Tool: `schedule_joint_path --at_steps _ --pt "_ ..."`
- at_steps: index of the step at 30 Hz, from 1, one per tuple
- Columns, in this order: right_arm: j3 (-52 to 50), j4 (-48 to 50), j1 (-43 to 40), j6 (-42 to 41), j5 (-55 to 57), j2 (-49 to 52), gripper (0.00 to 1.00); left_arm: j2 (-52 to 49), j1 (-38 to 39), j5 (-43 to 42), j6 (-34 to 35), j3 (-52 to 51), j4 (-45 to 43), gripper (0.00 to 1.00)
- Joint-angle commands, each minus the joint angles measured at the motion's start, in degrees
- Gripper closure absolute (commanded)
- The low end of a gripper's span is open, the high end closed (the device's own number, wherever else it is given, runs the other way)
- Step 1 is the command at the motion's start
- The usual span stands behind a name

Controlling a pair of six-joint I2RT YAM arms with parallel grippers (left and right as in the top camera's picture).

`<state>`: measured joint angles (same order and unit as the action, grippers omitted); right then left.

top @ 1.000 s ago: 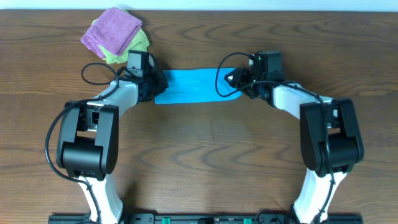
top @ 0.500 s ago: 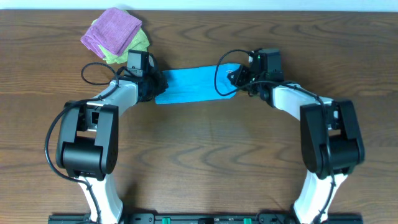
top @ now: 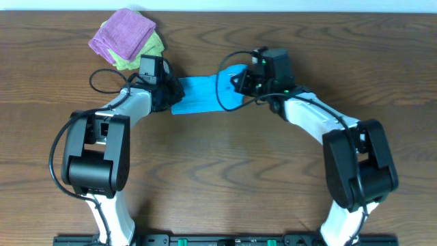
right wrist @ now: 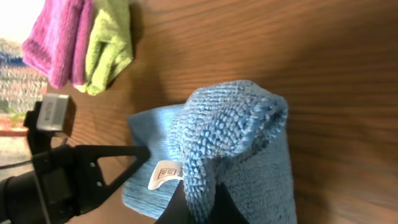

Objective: Fold the cloth
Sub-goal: 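Fold the strip's right end toward the left gripper with the right gripper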

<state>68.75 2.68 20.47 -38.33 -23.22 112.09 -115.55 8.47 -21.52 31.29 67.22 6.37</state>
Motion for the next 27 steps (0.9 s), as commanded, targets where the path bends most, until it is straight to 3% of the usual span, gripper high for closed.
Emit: schedule_joint_path --at_steps 1,15,27 --pt "3.72 -1.75 2.34 0.72 4.17 -0.98 0.98 -0.96 0.2 -1.01 0.02 0.48 0.68 0.94" --pt "12.46 -3.96 8.28 1.53 8.0 5.33 0.99 -0.94 0.2 -1.05 0.02 0.48 0.7 0.94" --pt "13.05 -4.24 9.97 1.57 9.35 6.38 0.99 1.27 0.11 -2.49 -0.02 0.5 0.68 0.94"
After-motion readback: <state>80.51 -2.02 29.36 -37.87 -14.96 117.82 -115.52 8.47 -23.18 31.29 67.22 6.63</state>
